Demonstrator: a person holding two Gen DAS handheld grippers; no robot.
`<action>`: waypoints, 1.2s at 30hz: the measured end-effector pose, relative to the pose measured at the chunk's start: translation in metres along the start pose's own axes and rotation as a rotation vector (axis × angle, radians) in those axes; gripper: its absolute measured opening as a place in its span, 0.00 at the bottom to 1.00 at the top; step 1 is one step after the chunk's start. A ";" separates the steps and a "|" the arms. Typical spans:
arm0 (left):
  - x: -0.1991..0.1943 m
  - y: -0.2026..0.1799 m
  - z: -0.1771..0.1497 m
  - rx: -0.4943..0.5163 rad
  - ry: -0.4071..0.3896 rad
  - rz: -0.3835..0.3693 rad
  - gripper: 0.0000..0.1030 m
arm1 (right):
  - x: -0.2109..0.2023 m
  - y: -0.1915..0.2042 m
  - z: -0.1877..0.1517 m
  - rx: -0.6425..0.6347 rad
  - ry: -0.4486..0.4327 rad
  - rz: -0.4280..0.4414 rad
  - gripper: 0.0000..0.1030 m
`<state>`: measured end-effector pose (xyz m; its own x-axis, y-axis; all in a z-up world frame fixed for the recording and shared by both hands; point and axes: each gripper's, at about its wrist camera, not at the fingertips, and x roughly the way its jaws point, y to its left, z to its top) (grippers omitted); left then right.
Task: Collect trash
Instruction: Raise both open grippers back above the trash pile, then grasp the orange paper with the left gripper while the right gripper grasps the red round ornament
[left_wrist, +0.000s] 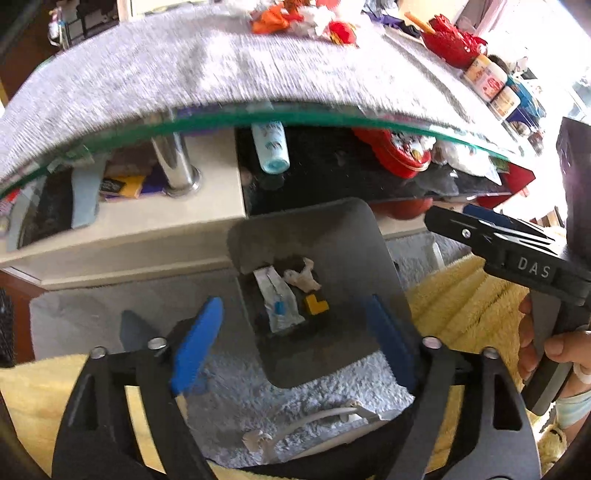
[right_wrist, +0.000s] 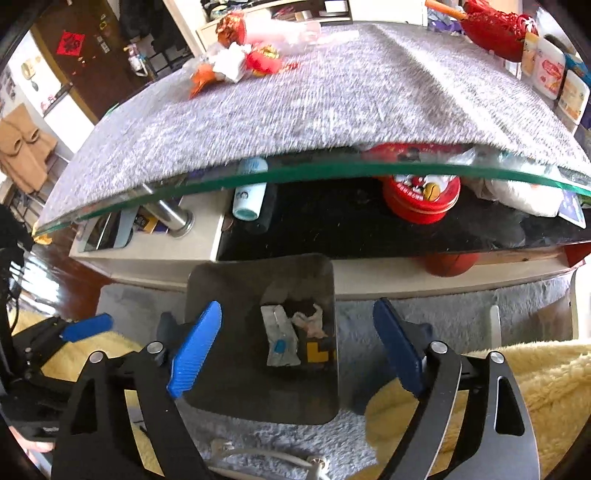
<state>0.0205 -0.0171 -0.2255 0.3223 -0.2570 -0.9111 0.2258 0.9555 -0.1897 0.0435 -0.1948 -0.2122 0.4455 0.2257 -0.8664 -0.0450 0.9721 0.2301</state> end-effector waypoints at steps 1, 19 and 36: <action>-0.002 0.002 0.002 -0.001 -0.007 0.001 0.78 | 0.000 -0.001 0.001 0.003 -0.001 0.000 0.84; -0.049 0.022 0.081 -0.009 -0.159 0.029 0.82 | -0.049 -0.006 0.090 0.009 -0.170 -0.002 0.84; -0.045 0.032 0.181 0.014 -0.235 0.067 0.81 | -0.020 -0.015 0.174 0.003 -0.185 -0.017 0.84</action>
<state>0.1799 -0.0013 -0.1241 0.5416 -0.2208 -0.8111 0.2083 0.9700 -0.1250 0.1906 -0.2245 -0.1214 0.6028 0.1931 -0.7742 -0.0331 0.9755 0.2175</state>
